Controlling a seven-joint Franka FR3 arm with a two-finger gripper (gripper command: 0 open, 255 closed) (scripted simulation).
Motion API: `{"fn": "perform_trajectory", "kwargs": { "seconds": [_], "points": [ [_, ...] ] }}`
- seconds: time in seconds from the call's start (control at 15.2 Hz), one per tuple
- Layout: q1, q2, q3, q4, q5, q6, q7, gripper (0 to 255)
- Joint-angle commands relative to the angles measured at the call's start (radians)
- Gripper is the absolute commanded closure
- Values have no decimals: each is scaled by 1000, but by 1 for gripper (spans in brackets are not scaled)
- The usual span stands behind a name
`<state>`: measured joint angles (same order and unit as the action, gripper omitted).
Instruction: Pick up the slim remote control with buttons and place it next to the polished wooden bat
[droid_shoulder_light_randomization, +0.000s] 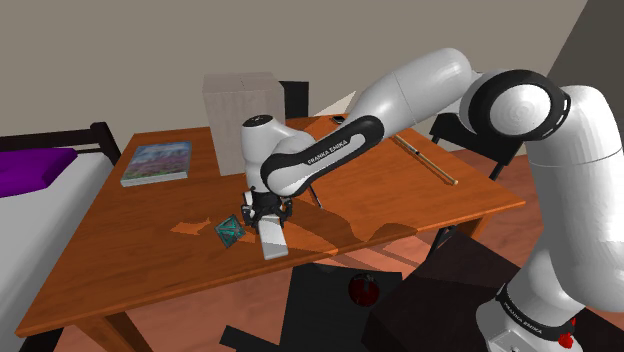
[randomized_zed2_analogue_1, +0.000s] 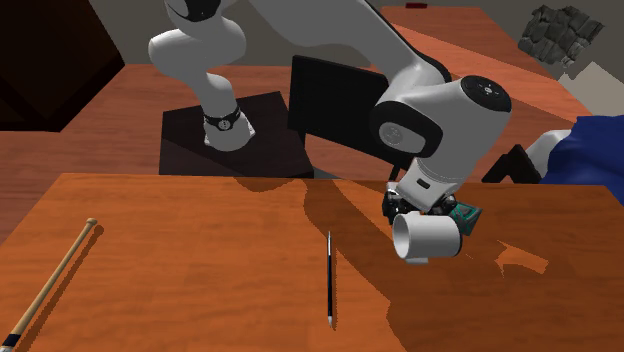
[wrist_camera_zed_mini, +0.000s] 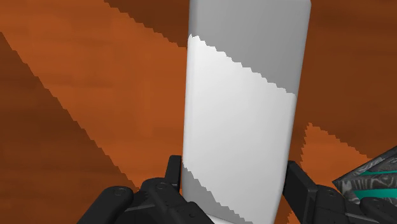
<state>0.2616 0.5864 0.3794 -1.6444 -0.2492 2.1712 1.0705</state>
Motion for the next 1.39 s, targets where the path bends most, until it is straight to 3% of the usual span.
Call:
{"fn": "perform_trajectory", "kwargs": {
  "seconds": [0.0, 1.19, 1.32],
  "points": [
    [0, 0, 0, 0, 0, 0, 0, 255],
    [-13, -99, 28, 84, 46, -177, -29, 255],
    [-35, -135, 30, 32, 58, -159, -45, 255]
  ]
}}
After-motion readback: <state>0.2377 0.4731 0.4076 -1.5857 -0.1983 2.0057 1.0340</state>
